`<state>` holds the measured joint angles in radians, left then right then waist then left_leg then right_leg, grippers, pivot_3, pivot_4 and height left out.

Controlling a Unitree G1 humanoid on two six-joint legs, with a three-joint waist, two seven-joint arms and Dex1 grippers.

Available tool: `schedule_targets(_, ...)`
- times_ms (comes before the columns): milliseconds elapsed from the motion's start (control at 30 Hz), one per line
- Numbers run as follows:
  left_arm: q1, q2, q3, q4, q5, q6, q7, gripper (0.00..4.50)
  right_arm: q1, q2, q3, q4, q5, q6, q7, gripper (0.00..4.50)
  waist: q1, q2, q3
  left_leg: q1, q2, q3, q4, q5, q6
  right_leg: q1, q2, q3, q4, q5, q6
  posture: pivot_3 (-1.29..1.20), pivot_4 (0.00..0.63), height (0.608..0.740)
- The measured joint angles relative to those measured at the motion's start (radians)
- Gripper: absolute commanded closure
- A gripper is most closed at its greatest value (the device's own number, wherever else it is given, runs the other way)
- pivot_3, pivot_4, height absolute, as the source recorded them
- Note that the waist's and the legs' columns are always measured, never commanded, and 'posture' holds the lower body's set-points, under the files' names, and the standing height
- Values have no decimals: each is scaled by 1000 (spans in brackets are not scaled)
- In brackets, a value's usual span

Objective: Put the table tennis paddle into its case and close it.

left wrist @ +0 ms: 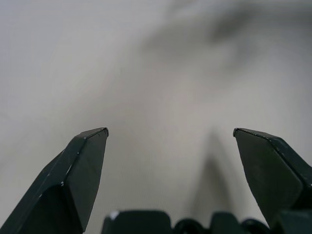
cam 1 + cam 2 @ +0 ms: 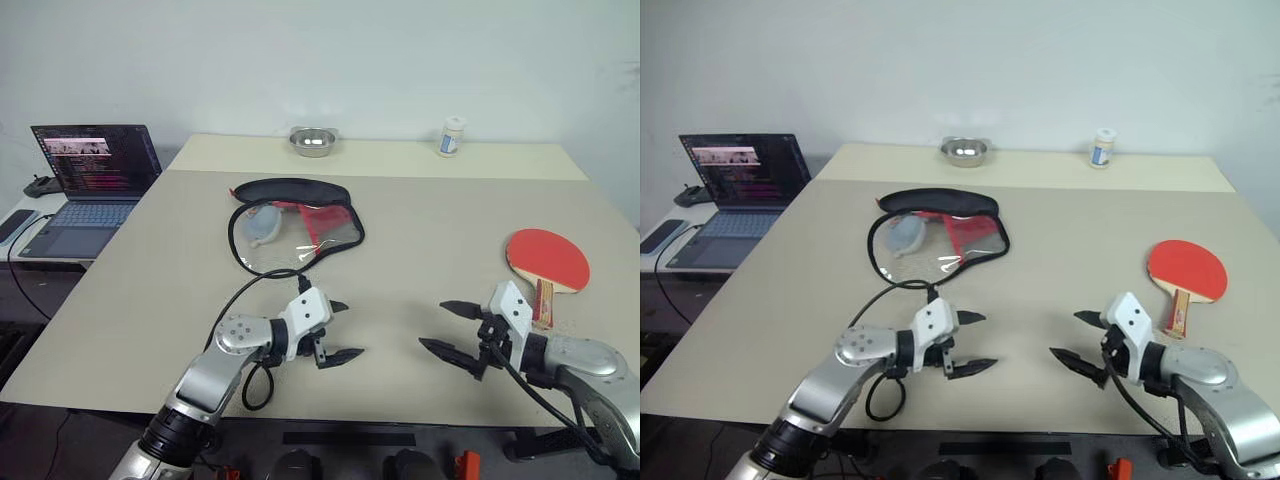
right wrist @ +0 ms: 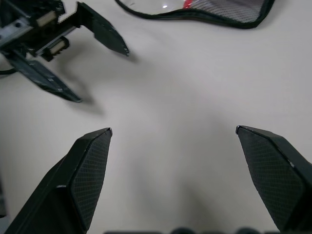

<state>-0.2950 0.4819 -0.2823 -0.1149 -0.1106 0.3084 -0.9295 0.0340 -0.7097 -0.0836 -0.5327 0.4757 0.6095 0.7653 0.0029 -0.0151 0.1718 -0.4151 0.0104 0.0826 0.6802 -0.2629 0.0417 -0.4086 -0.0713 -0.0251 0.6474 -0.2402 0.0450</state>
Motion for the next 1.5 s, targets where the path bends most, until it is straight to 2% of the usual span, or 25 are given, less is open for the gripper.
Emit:
schedule_targets(67, -6, -7, -4, 22, 3, -14, 0, 0, 5, -7, -14, -16, 7, 8, -1, 14, 0, 0, 0, 0, 0, 0, 1, 0, 0, 0, 0, 0, 0, 0, 0, 0, 150, 740)
schedule_targets(333, -128, -140, -37, 138, 33, -121, 43, 0, 6, -33, -39, -24, 18, 26, -10, 14, 14, -2, 0, 0, 0, 0, 2, 1, 1, 2, 0, 0, -1, 2, 0, 0, 150, 740)
schedule_targets(633, -368, -241, -39, 473, 137, -261, 159, 0, -58, -32, -32, -31, 18, 35, -26, 14, 18, -3, 0, 0, -2, 0, 2, 1, 2, 1, 2, -2, -2, 3, 2, 0, 150, 740)
schedule_targets(767, -479, -262, -33, 650, 168, -317, 200, 0, -134, -29, -33, -62, 47, 81, -50, 14, 14, -3, 0, -1, -2, 1, 1, 1, 2, 0, 2, -3, -2, 3, 2, 0, 150, 740)
schedule_targets(900, -588, -293, -30, 882, 205, -370, 240, 0, -200, -46, -122, -151, 202, 202, -83, 14, 19, -4, 1, -3, -1, -3, 1, 1, 2, 1, 1, -8, -2, 3, 2, 0, 150, 740)
schedule_targets(1067, -704, -324, -16, 1107, 226, -415, 274, 0, -265, -1, -177, -181, 361, 315, -216, 14, 19, -9, 4, -5, -2, -5, 1, 1, 2, 0, -2, -10, -2, 3, 2, 0, 150, 740)
schedule_targets(1267, -790, -324, -1, 1279, 261, -462, 337, 0, -266, 13, -167, -195, 381, 334, -309, 14, 18, -9, 4, -6, -2, -5, 1, 1, 2, -1, -2, -12, -2, 3, 2, 0, 150, 740)
schedule_targets(1500, -828, -332, 43, 1383, 271, -459, 393, 0, -245, 16, -163, -207, 380, 325, -332, 14, 16, -10, 4, -6, -2, -5, 1, 1, 2, -1, -1, -12, -2, 3, 2, 0, 150, 740)
